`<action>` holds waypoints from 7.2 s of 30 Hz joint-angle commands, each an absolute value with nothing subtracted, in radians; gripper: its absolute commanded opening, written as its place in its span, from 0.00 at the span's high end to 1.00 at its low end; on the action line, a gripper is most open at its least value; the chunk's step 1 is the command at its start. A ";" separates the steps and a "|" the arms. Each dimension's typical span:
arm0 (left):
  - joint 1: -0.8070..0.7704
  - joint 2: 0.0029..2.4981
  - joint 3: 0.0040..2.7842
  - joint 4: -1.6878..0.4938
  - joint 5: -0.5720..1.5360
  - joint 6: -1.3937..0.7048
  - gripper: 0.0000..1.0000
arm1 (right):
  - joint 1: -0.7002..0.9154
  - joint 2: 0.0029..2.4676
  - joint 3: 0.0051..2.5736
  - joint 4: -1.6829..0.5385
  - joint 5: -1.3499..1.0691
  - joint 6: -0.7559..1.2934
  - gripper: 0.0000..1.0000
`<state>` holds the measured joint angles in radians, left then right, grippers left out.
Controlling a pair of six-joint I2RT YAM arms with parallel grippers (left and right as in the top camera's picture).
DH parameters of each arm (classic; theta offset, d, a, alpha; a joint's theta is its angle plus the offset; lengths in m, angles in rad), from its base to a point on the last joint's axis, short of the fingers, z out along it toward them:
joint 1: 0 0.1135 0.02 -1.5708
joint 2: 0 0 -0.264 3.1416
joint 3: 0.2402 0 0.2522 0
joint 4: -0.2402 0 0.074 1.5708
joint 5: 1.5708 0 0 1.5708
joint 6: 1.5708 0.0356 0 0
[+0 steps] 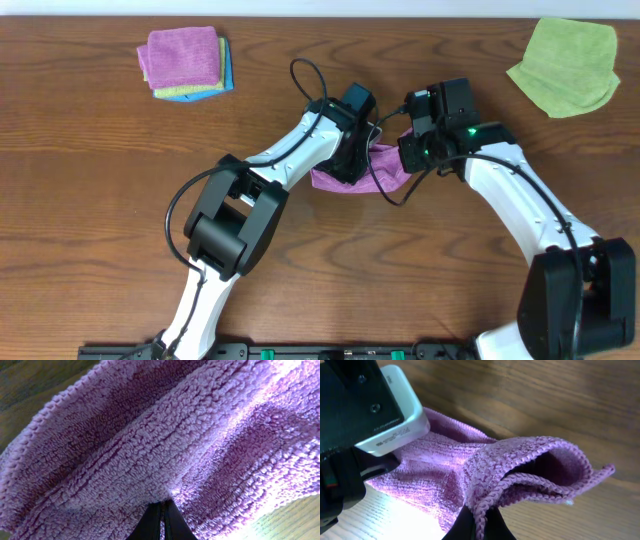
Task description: Fold the cloth
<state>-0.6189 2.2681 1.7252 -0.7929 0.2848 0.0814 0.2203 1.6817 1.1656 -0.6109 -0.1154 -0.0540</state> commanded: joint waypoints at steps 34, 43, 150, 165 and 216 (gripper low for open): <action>-0.452 2.157 1.766 -0.749 0.337 0.049 0.94 | 0.350 1.660 1.185 -0.663 -0.192 -0.106 0.99; -0.385 2.037 1.766 -0.735 0.337 0.049 0.94 | 0.422 1.662 1.184 -0.607 -0.196 -0.106 0.99; -0.428 1.990 1.564 -0.676 0.545 0.161 0.94 | 0.109 1.722 1.516 -1.122 0.175 0.129 0.98; -0.485 2.055 1.508 -0.675 0.365 0.176 0.94 | 0.080 1.722 1.516 -1.111 0.175 0.107 0.99; -0.313 2.050 1.685 -0.681 0.730 -0.051 0.05 | -0.080 1.343 1.498 -1.145 0.160 0.119 0.01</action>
